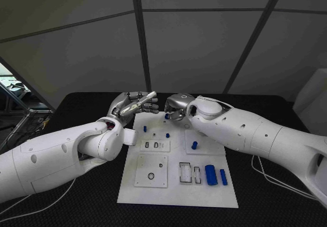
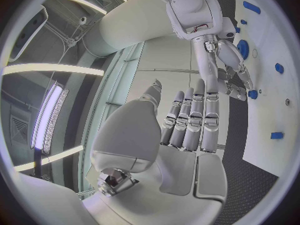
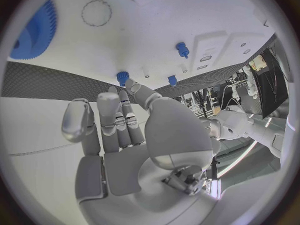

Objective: Assemble the parts on the task board

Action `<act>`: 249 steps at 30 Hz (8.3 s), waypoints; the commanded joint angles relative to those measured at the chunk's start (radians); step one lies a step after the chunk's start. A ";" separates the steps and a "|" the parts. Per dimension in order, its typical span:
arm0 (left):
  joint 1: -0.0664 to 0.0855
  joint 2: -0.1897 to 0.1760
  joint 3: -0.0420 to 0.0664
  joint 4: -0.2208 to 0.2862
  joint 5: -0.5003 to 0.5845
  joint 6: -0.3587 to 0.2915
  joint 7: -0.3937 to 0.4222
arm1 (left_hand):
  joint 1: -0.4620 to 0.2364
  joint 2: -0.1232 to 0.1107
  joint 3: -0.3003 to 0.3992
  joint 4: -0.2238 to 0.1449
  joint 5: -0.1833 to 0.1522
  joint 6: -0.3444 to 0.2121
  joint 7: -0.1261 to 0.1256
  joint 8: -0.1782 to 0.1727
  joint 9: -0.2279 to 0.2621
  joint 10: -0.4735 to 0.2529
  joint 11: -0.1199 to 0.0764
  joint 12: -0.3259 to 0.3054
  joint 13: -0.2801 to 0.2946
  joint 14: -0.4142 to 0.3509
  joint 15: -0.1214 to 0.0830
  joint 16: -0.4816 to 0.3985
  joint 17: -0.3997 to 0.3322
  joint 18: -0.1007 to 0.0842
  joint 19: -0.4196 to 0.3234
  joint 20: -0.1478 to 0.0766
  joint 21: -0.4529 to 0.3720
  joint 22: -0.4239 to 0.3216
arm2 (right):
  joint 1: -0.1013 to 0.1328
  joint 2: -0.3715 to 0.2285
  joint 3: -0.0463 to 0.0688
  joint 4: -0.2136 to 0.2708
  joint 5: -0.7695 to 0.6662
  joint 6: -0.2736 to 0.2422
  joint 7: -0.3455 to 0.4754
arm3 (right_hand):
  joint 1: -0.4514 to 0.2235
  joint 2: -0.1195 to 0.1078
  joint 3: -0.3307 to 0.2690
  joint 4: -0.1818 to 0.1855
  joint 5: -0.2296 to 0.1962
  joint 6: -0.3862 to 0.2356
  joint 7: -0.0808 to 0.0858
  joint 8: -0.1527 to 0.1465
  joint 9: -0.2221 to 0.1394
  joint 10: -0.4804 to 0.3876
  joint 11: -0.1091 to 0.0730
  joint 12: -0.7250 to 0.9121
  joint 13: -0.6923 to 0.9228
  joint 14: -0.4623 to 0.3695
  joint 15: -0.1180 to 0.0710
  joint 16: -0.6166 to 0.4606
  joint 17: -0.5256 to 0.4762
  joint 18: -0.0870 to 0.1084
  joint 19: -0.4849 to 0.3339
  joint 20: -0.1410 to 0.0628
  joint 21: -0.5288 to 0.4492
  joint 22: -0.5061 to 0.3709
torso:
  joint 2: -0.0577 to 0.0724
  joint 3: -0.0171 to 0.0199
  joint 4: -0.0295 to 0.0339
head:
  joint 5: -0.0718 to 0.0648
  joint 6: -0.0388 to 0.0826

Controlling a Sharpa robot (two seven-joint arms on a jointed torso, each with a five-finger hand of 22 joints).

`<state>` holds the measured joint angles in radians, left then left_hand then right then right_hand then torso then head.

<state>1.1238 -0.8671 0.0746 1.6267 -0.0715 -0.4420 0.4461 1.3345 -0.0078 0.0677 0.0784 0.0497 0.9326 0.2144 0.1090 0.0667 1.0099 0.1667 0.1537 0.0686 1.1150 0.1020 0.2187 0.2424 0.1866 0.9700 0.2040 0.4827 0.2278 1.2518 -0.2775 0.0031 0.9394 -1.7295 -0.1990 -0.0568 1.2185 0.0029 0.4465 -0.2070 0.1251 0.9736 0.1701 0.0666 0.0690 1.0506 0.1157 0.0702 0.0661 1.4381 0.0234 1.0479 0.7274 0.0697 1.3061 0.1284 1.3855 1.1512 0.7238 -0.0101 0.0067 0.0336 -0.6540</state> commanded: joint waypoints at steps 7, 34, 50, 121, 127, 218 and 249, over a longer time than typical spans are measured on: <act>0.002 0.000 0.001 0.000 -0.005 0.016 0.004 | -0.009 0.002 -0.002 -0.005 0.004 0.000 0.007 -0.003 -0.002 -0.007 -0.001 -0.006 -0.001 0.003 0.005 -0.003 0.001 -0.006 0.005 0.001 0.006 0.001 | 0.003 -0.006 0.000 0.009 -0.003 -0.057 0.005 | 0.000 -0.034 -0.020 0.020 -0.010 -0.067 -0.012 -0.006 -0.006 -0.036 0.000 -0.005 -0.002 -0.020 0.002 -0.050 -0.066 0.030 -0.039 0.002 -0.037 -0.063 | 0.000 -0.0005 -0.0005 | 0.000 0.000; 0.001 -0.020 0.001 -0.032 -0.005 0.027 0.005 | -0.010 0.006 -0.005 -0.008 0.004 0.011 0.001 -0.003 0.000 0.016 -0.006 0.001 0.004 0.004 0.002 -0.010 0.008 -0.005 0.001 0.001 0.008 0.002 | 0.021 -0.399 0.009 0.330 0.371 0.027 -0.137 | -0.001 -0.083 -0.296 0.229 0.100 -0.177 -0.008 0.064 0.006 0.257 -0.046 0.991 0.898 0.073 -0.034 0.332 0.478 -0.030 0.145 -0.026 0.106 0.232 | -0.012 0.0029 -0.0288 | -0.002 0.011; 0.001 -0.015 0.001 -0.038 -0.005 0.030 0.003 | -0.010 0.007 -0.006 -0.009 0.004 0.009 0.002 -0.005 0.000 0.011 -0.006 -0.003 0.002 0.004 0.003 -0.011 0.010 -0.005 0.001 0.001 0.009 0.002 | 0.022 -0.327 0.008 0.227 0.355 0.102 -0.141 | 0.048 -0.066 -0.350 0.265 0.105 -0.240 0.010 0.114 0.005 0.362 -0.026 1.283 1.242 0.094 -0.011 0.427 0.644 -0.044 0.188 -0.007 0.140 0.306 | -0.012 0.0017 -0.0269 | -0.008 -0.008; 0.001 -0.012 0.001 -0.047 -0.005 0.034 -0.002 | -0.011 0.008 -0.007 -0.011 0.004 0.008 0.003 -0.008 -0.001 0.006 -0.004 -0.007 0.001 0.004 0.003 -0.014 0.012 -0.005 0.000 0.002 0.009 0.003 | -0.001 -0.267 0.004 0.173 0.173 0.055 -0.113 | 0.143 0.049 -0.212 0.177 0.036 -0.057 -0.026 0.197 0.008 0.416 -0.056 1.362 1.350 0.104 -0.046 0.464 0.711 -0.060 0.236 -0.036 0.169 0.379 | -0.012 0.0045 -0.0271 | -0.005 -0.017; 0.001 -0.013 0.001 -0.046 -0.005 0.035 -0.004 | -0.011 0.008 -0.007 -0.011 0.004 0.008 0.003 -0.008 -0.001 0.006 -0.004 -0.007 0.001 0.004 0.003 -0.014 0.012 -0.005 0.000 0.002 0.009 0.003 | -0.003 -0.278 0.004 0.210 0.159 0.027 -0.104 | 0.126 0.035 -0.202 0.174 0.045 -0.050 -0.023 0.187 0.003 0.417 -0.055 1.361 1.351 0.104 -0.044 0.463 0.709 -0.060 0.237 -0.037 0.169 0.380 | -0.012 0.0043 -0.0274 | -0.004 -0.017; 0.004 -0.012 0.001 -0.045 -0.005 0.034 -0.006 | -0.009 0.009 -0.008 -0.014 0.004 0.006 0.004 -0.011 -0.001 0.004 -0.003 -0.010 0.000 0.004 0.004 -0.017 0.015 -0.005 -0.002 0.002 0.010 0.003 | -0.032 -0.094 -0.025 0.225 0.056 -0.118 -0.086 | 0.023 -0.036 -0.196 0.184 0.030 -0.170 -0.007 0.038 0.005 0.405 -0.039 1.340 1.341 0.104 -0.024 0.462 0.710 -0.063 0.244 -0.018 0.173 0.391 | -0.013 0.0064 -0.0308 | 0.031 -0.019; 0.001 -0.024 0.000 -0.080 -0.005 0.074 0.013 | -0.004 0.016 -0.015 -0.026 0.004 0.012 0.004 -0.020 0.000 0.011 -0.001 -0.018 0.000 -0.018 0.013 -0.048 0.025 -0.008 -0.063 0.013 -0.023 -0.014 | -0.028 -0.546 0.021 0.363 0.453 -0.122 0.183 | 0.072 -0.044 -0.194 0.161 0.045 -0.142 -0.007 0.044 0.004 0.399 -0.040 1.331 1.336 0.105 -0.021 0.464 0.715 -0.063 0.245 -0.014 0.173 0.392 | -0.029 0.0195 -0.0651 | 0.014 -0.015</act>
<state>1.1236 -0.8933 0.0742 1.5473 -0.0725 -0.3958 0.4414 1.3305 -0.0038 0.0552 0.0549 0.0497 0.9363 0.2180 0.0933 0.0667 1.0152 0.1616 0.1412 0.0701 1.1045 0.1125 0.1755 0.2659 0.1865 0.9140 0.2161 0.4632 0.2153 1.2234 -0.8245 0.0232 1.3123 -1.2830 -0.3597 0.0935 1.2857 -0.0377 0.2544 -0.0432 0.1767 0.8344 0.1666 0.1124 0.0736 1.4468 0.0805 1.4019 1.3075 1.4684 -0.0033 1.5081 1.3073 0.0228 1.4670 0.1070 1.5565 1.3080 0.6941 0.0095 -0.0603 0.0498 -0.6685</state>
